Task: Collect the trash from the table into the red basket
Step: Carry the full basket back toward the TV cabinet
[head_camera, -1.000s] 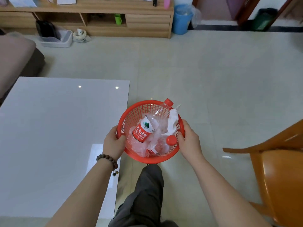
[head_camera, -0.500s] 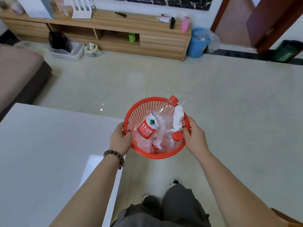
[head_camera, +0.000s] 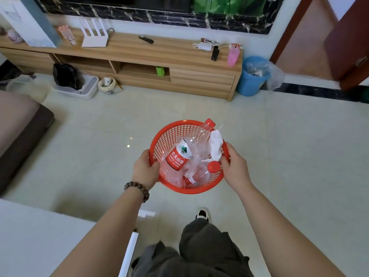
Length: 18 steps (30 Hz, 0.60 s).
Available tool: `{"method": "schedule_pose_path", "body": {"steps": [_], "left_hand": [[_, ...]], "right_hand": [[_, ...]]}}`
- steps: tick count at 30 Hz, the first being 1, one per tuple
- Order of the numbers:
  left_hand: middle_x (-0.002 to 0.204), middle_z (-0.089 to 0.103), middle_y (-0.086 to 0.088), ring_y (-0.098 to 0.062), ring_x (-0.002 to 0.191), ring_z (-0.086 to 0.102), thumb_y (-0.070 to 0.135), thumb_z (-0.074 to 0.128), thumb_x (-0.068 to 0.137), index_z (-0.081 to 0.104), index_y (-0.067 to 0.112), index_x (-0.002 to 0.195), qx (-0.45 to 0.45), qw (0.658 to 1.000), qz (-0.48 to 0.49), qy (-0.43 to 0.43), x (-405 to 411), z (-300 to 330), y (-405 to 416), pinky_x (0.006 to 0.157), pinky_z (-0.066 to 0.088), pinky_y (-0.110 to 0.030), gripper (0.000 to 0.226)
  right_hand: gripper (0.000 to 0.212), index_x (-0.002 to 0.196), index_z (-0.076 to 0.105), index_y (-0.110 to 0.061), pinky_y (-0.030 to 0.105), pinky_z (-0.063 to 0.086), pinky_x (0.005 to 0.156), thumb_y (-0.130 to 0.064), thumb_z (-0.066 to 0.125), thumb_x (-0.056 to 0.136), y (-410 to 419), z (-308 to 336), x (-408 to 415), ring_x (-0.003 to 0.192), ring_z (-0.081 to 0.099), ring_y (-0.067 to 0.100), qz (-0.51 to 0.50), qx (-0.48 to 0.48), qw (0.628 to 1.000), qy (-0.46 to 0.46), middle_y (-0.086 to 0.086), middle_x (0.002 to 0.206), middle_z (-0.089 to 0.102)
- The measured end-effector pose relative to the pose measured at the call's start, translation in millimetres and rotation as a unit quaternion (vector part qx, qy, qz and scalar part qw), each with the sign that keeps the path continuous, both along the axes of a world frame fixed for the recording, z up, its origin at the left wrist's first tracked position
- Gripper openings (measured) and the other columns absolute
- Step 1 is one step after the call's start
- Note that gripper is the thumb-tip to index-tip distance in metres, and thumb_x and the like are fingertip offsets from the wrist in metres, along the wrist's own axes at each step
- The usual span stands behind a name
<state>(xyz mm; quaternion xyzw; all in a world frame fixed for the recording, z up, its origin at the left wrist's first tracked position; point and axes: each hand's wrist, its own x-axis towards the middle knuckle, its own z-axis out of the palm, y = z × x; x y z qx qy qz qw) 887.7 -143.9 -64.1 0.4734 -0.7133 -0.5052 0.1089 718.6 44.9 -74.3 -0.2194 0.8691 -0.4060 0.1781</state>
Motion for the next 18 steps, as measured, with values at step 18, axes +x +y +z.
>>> {"method": "schedule_pose_path", "body": {"steps": [18], "left_hand": [[0.096, 0.058, 0.009, -0.004, 0.078, 0.057, 0.025, 0.053, 0.089, 0.049, 0.02, 0.121, -0.03, 0.999, 0.032, 0.017, -291, -27, -311, 0.057, 0.049, -0.023, 0.032]], "right_hand": [[0.048, 0.135, 0.044, -0.028, 0.023, 0.043, 0.081, -0.008, 0.045, 0.091, -317, -9, -291, 0.103, 0.06, 0.016, 0.028, -0.029, 0.999, 0.017, -0.001, 0.12, 0.065]]}}
